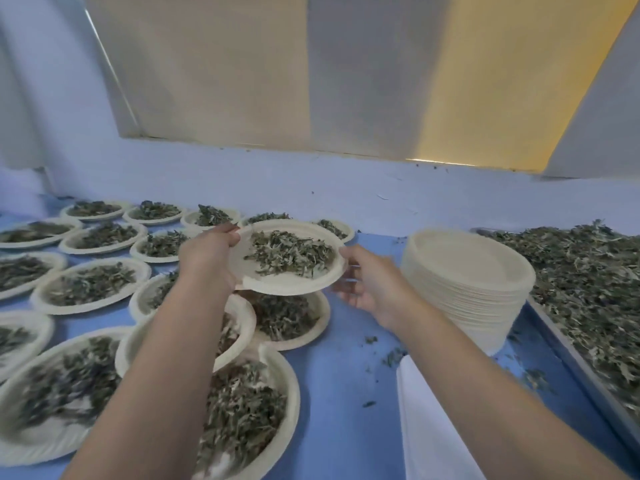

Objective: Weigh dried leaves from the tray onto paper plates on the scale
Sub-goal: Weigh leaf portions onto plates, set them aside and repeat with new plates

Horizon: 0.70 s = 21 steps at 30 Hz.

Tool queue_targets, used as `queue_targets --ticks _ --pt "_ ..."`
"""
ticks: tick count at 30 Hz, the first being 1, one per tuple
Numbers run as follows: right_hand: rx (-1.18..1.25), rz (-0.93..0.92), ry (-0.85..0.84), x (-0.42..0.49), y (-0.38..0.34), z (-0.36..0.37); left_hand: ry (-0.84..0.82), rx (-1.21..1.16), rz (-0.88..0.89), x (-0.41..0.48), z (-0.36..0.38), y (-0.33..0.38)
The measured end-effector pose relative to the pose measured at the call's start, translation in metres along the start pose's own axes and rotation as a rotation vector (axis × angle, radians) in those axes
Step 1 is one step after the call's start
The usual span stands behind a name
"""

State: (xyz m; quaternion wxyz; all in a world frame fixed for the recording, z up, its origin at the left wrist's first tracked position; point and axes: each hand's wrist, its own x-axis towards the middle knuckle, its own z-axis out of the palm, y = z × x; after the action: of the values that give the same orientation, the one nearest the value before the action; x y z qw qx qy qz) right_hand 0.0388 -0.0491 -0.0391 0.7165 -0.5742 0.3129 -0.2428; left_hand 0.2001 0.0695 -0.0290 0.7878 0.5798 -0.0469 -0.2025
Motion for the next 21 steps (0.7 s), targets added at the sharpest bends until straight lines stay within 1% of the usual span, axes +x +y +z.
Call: queue_targets --ticks 3,6,9,11,13,15,18,21 --pt "0.129 0.052 -0.033 0.026 0.001 0.030 0.065 -0.041 0.017 0.028 -0.005 0.008" --pt "0.218 0.095 -0.016 0.058 0.002 0.058 0.128 -0.078 -0.013 0.052 -0.013 0.019" --pt "0.214 0.105 0.032 0.094 -0.002 0.081 0.048 -0.013 -0.071 0.074 -0.024 0.028" --pt "0.201 0.102 0.051 0.114 -0.006 0.094 -0.037 0.071 -0.159 0.084 -0.030 0.031" --pt "0.144 0.087 0.063 0.133 -0.008 0.106 -0.074 0.135 -0.220 0.097 -0.033 0.033" --pt "0.108 0.077 0.053 0.148 -0.009 0.116 -0.077 0.161 -0.249 0.113 -0.035 0.034" --pt "0.192 0.085 0.001 0.166 -0.010 0.126 -0.053 0.136 -0.257 0.141 -0.034 0.034" --pt "0.248 0.098 -0.008 0.183 -0.007 0.127 0.027 0.096 -0.235 0.173 -0.031 0.028"
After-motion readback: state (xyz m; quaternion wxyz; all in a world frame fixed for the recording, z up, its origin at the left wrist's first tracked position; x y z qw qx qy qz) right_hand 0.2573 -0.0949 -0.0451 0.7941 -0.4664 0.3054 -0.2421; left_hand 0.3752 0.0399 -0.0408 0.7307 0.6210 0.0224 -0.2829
